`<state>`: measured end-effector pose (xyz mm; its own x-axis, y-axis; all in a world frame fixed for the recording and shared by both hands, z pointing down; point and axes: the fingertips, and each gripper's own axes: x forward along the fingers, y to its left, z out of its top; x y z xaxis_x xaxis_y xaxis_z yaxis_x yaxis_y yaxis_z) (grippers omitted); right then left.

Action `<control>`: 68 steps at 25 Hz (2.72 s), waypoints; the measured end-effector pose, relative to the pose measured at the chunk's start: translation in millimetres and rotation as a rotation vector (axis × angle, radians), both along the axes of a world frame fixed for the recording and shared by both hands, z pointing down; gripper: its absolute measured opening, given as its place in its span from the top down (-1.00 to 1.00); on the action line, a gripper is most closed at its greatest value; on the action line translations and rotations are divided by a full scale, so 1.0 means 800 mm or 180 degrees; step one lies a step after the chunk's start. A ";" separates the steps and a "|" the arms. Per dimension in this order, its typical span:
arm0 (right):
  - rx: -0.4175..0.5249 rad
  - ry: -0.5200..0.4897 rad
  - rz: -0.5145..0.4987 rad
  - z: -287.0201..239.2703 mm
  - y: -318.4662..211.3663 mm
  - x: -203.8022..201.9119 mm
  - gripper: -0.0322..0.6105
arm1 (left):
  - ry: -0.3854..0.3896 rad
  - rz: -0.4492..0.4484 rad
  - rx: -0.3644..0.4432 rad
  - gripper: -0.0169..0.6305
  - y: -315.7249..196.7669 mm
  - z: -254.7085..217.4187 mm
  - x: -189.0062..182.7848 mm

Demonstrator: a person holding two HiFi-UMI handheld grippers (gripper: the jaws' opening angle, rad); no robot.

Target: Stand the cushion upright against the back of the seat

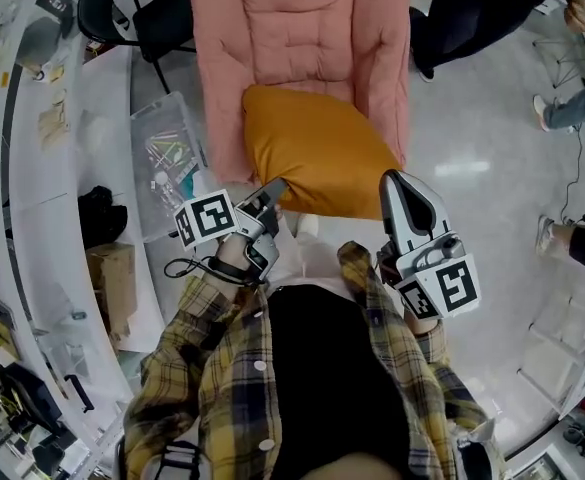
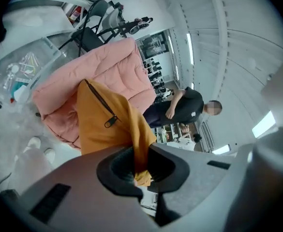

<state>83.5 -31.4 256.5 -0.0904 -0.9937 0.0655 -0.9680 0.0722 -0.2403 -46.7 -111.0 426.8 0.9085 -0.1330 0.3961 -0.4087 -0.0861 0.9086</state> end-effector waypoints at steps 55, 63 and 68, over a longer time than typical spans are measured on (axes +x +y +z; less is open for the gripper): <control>-0.0515 -0.0149 0.0313 0.063 -0.345 0.097 0.84 | 0.0055 0.0069 -0.0067 0.77 -0.592 0.033 0.276; -0.0597 -0.0157 0.0217 0.074 -0.360 0.090 0.84 | -0.0069 0.0056 -0.0114 0.71 -0.629 0.050 0.274; -0.0563 -0.0164 0.0148 0.073 -0.364 0.081 0.84 | -0.0083 0.0065 -0.0097 0.62 -0.633 0.044 0.269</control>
<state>148.6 -322.5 314.9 -0.0523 -0.9703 0.2360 -0.9554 -0.0202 -0.2947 168.7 -617.7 462.0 0.9003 -0.1021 0.4232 -0.4306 -0.0671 0.9000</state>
